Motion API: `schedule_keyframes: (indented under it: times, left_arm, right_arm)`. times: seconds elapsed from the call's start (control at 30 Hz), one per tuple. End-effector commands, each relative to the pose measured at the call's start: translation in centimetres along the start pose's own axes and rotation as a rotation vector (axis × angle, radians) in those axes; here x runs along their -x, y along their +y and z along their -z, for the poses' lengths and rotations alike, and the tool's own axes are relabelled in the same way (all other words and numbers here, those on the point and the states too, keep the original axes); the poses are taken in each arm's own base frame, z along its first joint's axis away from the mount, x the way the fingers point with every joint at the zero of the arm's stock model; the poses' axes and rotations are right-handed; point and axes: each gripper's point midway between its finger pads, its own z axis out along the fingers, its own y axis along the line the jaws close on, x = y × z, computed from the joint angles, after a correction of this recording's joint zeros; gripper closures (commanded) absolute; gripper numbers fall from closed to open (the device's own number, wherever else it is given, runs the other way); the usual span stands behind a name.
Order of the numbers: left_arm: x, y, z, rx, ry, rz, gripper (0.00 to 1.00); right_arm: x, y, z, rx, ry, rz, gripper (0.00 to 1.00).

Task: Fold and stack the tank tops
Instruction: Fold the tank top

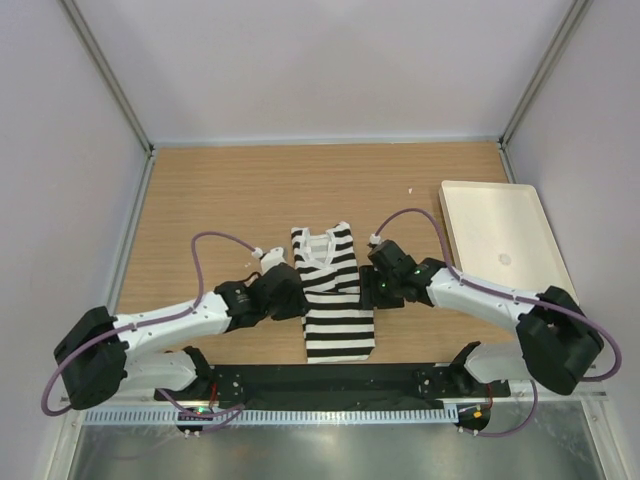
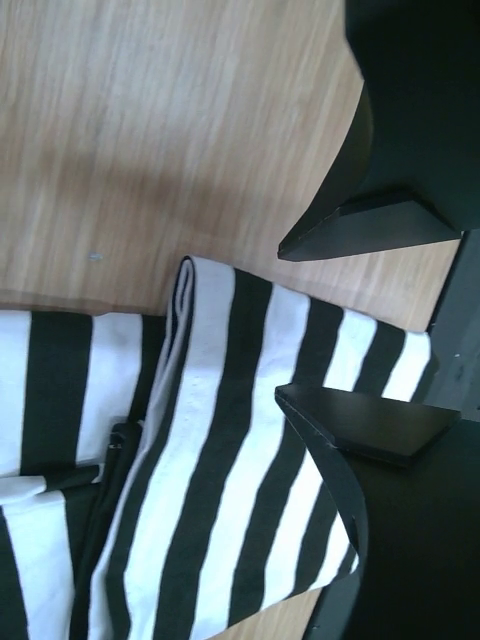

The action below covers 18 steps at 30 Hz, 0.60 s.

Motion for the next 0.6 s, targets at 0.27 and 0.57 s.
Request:
schedule_keyframes:
  times: [0.27, 0.57]
  left_arm:
    - [1.6, -2.5, -3.9, -0.045, -0.001, -0.01, 0.56]
    - [2.2, -2.1, -4.6, -0.037, -0.007, 0.009, 0.94]
  right_arm:
    - [2.8, -0.3, -2.5, 0.001, -0.074, -0.057, 0.48]
    - [3.0, 0.0, -3.0, 0.041, -0.049, -0.042, 0.79]
